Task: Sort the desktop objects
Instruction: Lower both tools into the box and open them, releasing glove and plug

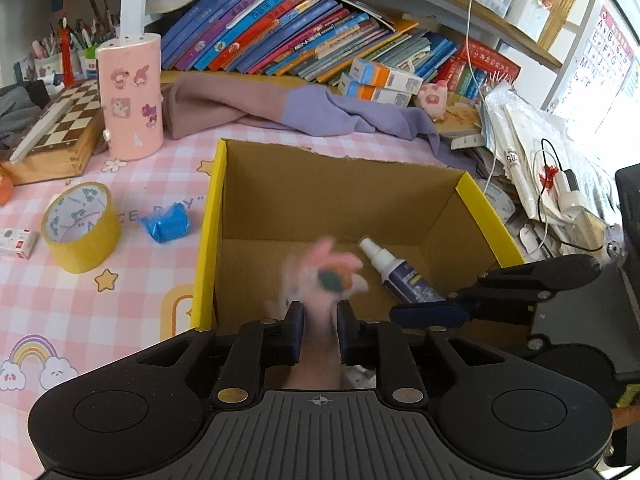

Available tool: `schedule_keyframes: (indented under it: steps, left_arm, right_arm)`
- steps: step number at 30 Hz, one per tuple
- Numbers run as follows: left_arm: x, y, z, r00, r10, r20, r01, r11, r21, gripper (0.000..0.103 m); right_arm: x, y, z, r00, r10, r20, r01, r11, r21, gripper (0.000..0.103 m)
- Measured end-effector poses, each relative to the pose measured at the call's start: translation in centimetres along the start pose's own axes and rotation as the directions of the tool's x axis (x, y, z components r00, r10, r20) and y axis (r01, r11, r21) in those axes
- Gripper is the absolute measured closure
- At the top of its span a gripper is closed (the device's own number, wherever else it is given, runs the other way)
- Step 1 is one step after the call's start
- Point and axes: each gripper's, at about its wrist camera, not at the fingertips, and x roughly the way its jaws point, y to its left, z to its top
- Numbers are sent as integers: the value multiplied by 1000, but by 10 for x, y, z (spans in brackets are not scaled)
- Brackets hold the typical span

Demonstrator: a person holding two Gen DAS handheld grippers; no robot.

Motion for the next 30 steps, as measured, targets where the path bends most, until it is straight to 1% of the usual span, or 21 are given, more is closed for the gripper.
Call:
schedule_keyframes:
  steps: [1, 2, 3, 4, 5, 7, 10, 13, 18, 24, 30]
  left_arm:
    - [-1, 0, 0, 1000, 3, 6, -3, 1000, 1, 79]
    - [-2, 0, 1, 1000, 7, 12, -7, 1000, 2, 69]
    - [-3, 0, 1, 1000, 15, 14, -15, 1000, 2, 62]
    - [-4, 0, 1, 1000, 23, 19, -23, 1000, -1, 49]
    - [-6, 0, 1, 999, 27, 27, -27, 1000, -4, 43]
    - [-10, 1, 0, 999, 27, 43, -27, 1000, -10, 40]
    - [-18, 2, 1, 997, 26, 68, -25, 999, -21, 36]
    - [-28, 3, 0, 995, 19, 99, -16, 999, -31, 35]
    - [-45, 4, -4, 990, 14, 143, -9, 999, -33, 33]
    - [-60, 4, -10, 984, 10, 176, -6, 1000, -23, 31]
    - [-81, 9, -20, 976, -19, 217, 23, 1000, -17, 30]
  right_arm:
    - [0, 0, 0, 1000, -7, -1, 7, 1000, -2, 69]
    - [0, -3, 0, 1000, -8, -2, 8, 1000, 2, 69]
    - [-1, -5, 0, 1000, -9, -3, 9, 1000, 6, 68]
    - [-1, -6, 0, 1000, -15, -2, 15, 1000, 8, 68]
    - [-2, -7, 0, 1000, -23, 1, 23, 1000, 9, 67]
    - [-2, -9, 0, 1000, -27, 5, 27, 999, 18, 61]
    - [-7, -11, -1, 999, -32, 24, 31, 999, 39, 55]
    - [-15, -10, -4, 998, -39, 59, 35, 998, 61, 51]
    - [-28, -4, -11, 994, -53, 94, 46, 996, 73, 50]
    - [-35, 7, -18, 992, -70, 101, 62, 995, 81, 49]
    - [-48, 15, -23, 982, -127, 141, 108, 986, 130, 47]
